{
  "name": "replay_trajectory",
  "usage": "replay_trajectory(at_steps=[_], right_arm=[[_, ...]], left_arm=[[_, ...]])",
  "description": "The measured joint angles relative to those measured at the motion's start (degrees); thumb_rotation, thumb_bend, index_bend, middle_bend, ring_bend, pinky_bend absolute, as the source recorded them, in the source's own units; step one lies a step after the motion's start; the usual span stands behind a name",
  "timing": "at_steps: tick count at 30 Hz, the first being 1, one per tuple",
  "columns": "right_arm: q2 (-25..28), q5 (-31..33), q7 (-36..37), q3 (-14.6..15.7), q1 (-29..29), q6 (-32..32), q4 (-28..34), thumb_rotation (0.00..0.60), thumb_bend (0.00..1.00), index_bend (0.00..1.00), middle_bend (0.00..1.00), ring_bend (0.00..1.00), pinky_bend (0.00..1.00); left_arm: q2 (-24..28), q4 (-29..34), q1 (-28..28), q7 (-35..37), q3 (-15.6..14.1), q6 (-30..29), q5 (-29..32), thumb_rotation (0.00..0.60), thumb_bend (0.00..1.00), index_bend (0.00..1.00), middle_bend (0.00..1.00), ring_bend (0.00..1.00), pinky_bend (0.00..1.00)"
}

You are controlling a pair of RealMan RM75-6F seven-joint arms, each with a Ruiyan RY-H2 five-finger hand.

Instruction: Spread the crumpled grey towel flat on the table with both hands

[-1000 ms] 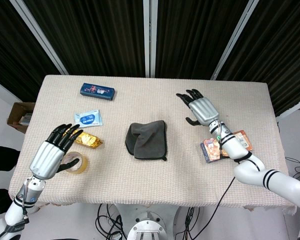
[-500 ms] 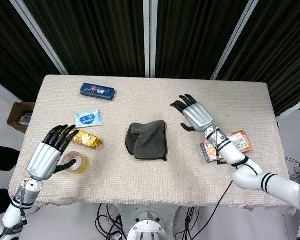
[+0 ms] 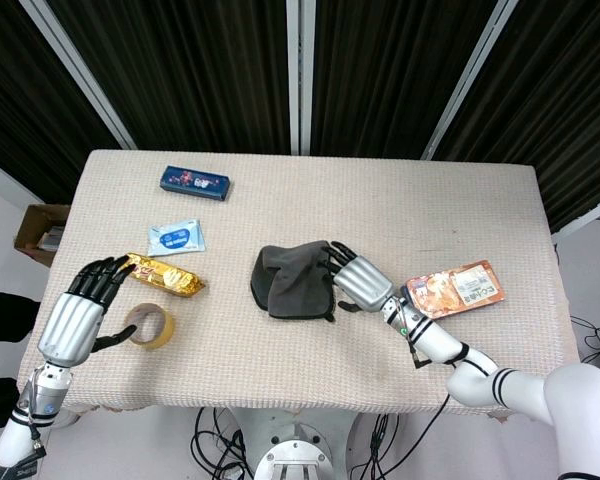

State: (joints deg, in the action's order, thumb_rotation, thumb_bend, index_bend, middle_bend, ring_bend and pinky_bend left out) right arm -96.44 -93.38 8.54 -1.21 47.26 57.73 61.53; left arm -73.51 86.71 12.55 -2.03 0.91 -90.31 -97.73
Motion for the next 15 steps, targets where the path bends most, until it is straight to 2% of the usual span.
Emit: replay_trajectory(at_steps=[7, 15], right_arm=[[-3.3, -2.8, 3.3, 2.6, -0.7, 2.4, -4.3, 0.600, 0.10, 0.54, 0.21, 0.00, 0.00], [-6.3, -3.5, 4.7, 2.8, -0.6, 3.4, -8.5, 0.600, 0.11, 0.52, 0.22, 0.00, 0.00]], left_arm=[[-0.4, -0.5, -0.5, 0.8, -0.6, 0.9, 0.9, 0.600, 0.00, 0.11, 0.09, 0.11, 0.16], [-0.6, -0.9, -0.7, 1.4, -0.6, 1.1, 1.2, 0.600, 0.00, 0.11, 0.09, 0.11, 0.16]])
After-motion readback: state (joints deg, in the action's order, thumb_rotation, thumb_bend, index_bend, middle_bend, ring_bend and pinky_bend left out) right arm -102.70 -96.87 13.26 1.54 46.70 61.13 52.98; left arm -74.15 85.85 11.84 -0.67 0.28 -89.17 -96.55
